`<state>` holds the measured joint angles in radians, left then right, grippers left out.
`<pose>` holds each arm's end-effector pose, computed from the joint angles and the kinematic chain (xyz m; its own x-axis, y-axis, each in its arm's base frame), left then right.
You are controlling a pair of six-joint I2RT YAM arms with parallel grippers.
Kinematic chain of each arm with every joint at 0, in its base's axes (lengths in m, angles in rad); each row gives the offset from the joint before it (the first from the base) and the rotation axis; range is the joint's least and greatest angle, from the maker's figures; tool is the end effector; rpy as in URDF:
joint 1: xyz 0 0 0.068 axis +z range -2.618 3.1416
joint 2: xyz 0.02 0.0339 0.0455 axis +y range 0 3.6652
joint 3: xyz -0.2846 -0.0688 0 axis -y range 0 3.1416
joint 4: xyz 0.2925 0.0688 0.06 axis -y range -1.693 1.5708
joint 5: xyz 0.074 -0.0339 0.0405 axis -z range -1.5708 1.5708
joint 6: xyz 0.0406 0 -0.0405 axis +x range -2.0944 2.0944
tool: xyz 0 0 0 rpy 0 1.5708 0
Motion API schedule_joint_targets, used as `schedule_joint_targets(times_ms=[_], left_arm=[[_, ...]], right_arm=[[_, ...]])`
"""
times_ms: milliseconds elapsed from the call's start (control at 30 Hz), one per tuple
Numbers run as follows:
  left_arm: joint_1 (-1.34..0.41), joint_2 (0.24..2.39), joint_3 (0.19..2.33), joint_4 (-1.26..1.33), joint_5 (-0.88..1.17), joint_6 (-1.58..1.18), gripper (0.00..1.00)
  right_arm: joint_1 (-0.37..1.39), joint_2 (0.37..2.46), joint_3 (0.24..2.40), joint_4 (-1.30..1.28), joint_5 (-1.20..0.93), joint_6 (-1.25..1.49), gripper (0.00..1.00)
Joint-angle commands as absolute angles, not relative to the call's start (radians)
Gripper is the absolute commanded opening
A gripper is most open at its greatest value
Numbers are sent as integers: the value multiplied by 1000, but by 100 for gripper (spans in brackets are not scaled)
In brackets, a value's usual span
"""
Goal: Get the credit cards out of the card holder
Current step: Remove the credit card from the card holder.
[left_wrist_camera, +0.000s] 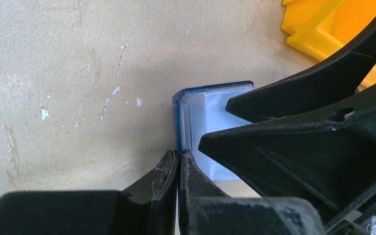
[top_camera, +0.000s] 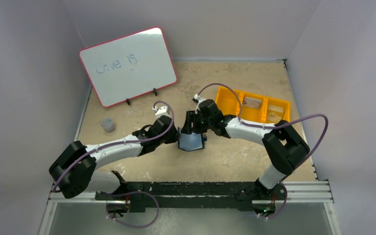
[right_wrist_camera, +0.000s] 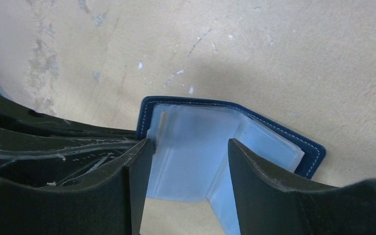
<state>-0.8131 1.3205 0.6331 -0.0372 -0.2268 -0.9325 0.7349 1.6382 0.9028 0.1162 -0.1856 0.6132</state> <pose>0.2119 -0.2107 0.1747 -0.7470 -0.3491 -0.5658 -0.0131 0.8586 -0.5125 0.2836 0.2664 0.1796 -0.7955 0.0434 -0.6043 -0.3823 0.7379 0.5562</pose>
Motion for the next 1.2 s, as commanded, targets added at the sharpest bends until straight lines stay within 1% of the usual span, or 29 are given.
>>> schedule_joint_targets(times_ms=[0, 100, 200, 533, 700, 900, 1167], left_arm=[[-816, 1323, 650, 17, -221, -942, 0], [-816, 1321, 651, 16, -219, -942, 0], [-816, 1318, 651, 10, -224, -940, 0], [-816, 1330, 660, 19, -223, -939, 0], [-816, 1324, 659, 14, -227, -939, 0], [-816, 1326, 651, 0, -240, -939, 0], [-816, 1328, 649, -9, -250, -937, 0]], right_arm=[[741, 1624, 902, 174, -231, 625, 61], [741, 1626, 871, 218, -248, 637, 60], [741, 1657, 886, 182, -230, 634, 59], [741, 1701, 880, 188, -208, 634, 57], [741, 1692, 903, 108, -119, 621, 57], [741, 1622, 911, 48, -87, 606, 59], [741, 1605, 930, -118, 62, 595, 58]])
